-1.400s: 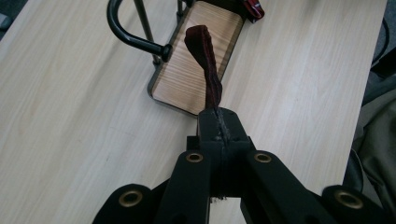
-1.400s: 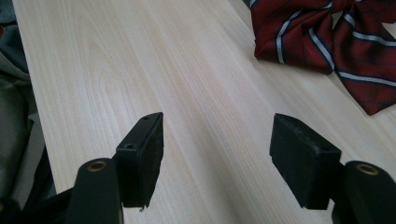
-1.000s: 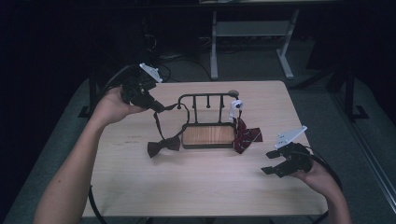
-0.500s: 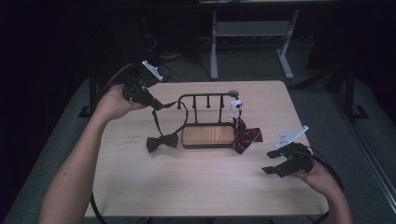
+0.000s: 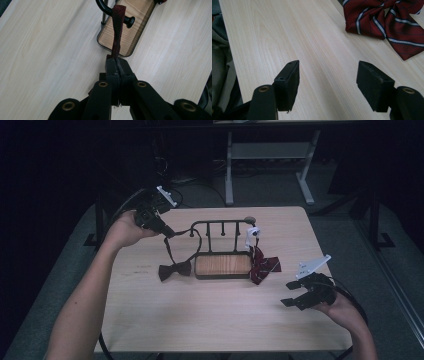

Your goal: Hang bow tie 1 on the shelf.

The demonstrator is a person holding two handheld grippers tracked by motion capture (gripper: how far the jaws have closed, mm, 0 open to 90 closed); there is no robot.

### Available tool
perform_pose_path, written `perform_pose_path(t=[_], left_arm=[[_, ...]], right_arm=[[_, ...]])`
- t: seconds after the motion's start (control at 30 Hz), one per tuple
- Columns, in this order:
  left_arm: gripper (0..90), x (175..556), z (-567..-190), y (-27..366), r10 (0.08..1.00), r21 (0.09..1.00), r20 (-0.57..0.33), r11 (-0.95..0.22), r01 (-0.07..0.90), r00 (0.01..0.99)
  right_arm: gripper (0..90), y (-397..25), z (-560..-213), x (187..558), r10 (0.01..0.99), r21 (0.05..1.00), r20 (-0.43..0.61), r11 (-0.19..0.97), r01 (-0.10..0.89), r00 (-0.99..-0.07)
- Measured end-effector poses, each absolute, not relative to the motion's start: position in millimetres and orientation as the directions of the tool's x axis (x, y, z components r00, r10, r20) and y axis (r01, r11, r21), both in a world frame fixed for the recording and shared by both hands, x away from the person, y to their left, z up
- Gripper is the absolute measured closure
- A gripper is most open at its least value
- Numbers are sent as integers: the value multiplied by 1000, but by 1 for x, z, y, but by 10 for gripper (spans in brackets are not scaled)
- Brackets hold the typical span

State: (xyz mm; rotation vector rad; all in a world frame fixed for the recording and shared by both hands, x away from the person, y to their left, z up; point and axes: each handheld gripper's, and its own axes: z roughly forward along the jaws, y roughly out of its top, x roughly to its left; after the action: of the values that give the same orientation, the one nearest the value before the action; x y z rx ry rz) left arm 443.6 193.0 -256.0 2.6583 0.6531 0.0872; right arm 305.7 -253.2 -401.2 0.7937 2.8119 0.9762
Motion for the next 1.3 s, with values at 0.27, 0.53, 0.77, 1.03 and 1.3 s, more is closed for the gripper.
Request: perform_pose_path(t=[0.27,0.53,0.77,1.03,1.3], left_arm=[[813,439,-256,190,446,387,-32,-819,423,894],[770,428,-257,188,434,378,-23,-830,410,900],[733,420,-260,191,418,391,-20,-833,392,908],[700,411,-265,194,411,395,-19,-834,385,911],[693,399,-270,194,393,399,-35,-838,373,919]], right_arm=[[347,-256,-402,306,498,595,113,659,460,-860],[346,-258,-401,305,507,600,115,650,467,-854],[344,-259,-401,305,513,598,118,647,474,-850],[343,-259,-401,305,515,599,118,645,474,-849],[341,-259,-400,304,519,598,117,644,477,-847]])
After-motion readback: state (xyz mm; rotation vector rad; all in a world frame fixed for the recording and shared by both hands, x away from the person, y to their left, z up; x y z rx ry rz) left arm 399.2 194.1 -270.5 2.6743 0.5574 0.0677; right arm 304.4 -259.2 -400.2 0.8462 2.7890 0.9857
